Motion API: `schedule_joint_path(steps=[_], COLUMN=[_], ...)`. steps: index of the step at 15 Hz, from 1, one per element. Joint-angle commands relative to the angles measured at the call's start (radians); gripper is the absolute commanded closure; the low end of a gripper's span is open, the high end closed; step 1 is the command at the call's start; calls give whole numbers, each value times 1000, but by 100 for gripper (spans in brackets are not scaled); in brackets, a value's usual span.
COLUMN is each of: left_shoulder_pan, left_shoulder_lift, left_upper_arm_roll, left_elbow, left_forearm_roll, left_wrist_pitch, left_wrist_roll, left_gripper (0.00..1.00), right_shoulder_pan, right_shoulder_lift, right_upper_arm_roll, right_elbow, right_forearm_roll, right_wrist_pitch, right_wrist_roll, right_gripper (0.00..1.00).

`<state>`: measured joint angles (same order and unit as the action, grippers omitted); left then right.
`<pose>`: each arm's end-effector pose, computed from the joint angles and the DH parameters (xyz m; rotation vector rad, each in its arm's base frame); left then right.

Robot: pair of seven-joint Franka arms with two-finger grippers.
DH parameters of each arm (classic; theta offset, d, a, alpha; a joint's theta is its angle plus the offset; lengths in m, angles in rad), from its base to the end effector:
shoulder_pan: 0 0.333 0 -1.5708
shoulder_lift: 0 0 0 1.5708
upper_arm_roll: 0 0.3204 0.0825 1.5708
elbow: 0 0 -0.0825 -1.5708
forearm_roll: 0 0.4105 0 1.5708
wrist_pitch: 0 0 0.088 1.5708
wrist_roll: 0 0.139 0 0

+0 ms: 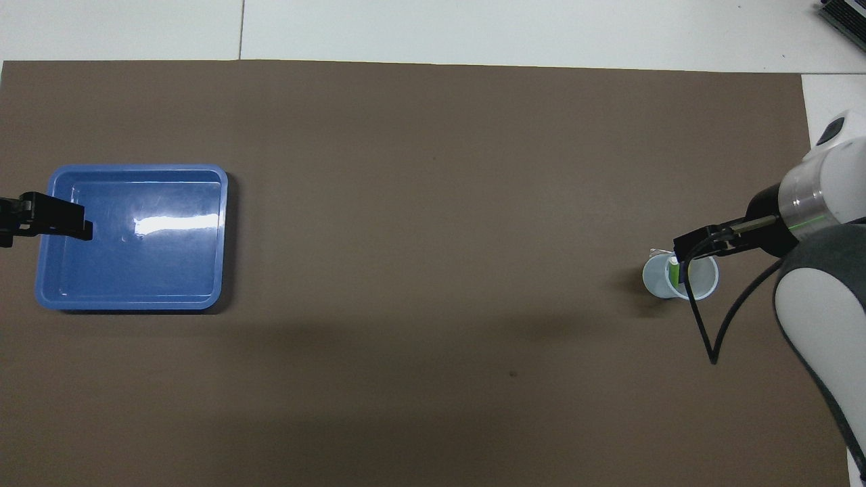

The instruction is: Right arm passes pens to left for tray arrangement

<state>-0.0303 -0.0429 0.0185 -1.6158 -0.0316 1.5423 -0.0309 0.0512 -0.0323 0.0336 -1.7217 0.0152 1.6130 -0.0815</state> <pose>0.5630 -0.0109 0.5967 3.1094 0.0290 -0.0487 0.5644 0.0503 0.5439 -3.1147 -0.2576 0.1195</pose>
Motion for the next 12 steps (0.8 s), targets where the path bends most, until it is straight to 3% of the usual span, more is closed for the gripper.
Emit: schedule_joint_path(steps=[1,5,8,12], left_shoulder_pan=[9,10,10,10], left_shoulder_lift=[-17,-17,-17,-18], left_upper_arm_roll=[-6,-6,-6,-6], left_elbow=[-10,-10,-12,-18], left_forearm_roll=[16,16,16,15], left_wrist_pitch=[8,27,35,33], left_wrist_roll=[5,14,6,6], left_gripper=[0,0,0,0], right_shoulder_pan=[-2,-13,-42,-56], right_shoulder_lift=[-17,-18,-55,-72], right_upper_arm_roll=[0,0,0,-1], right_elbow=[-18,-25,-131,-168], right_forearm_roll=[14,12,12,5], right_wrist_pitch=[-4,4,141,159], right_wrist_roll=[11,-12,-104,-98], right_gripper=[0,0,0,0])
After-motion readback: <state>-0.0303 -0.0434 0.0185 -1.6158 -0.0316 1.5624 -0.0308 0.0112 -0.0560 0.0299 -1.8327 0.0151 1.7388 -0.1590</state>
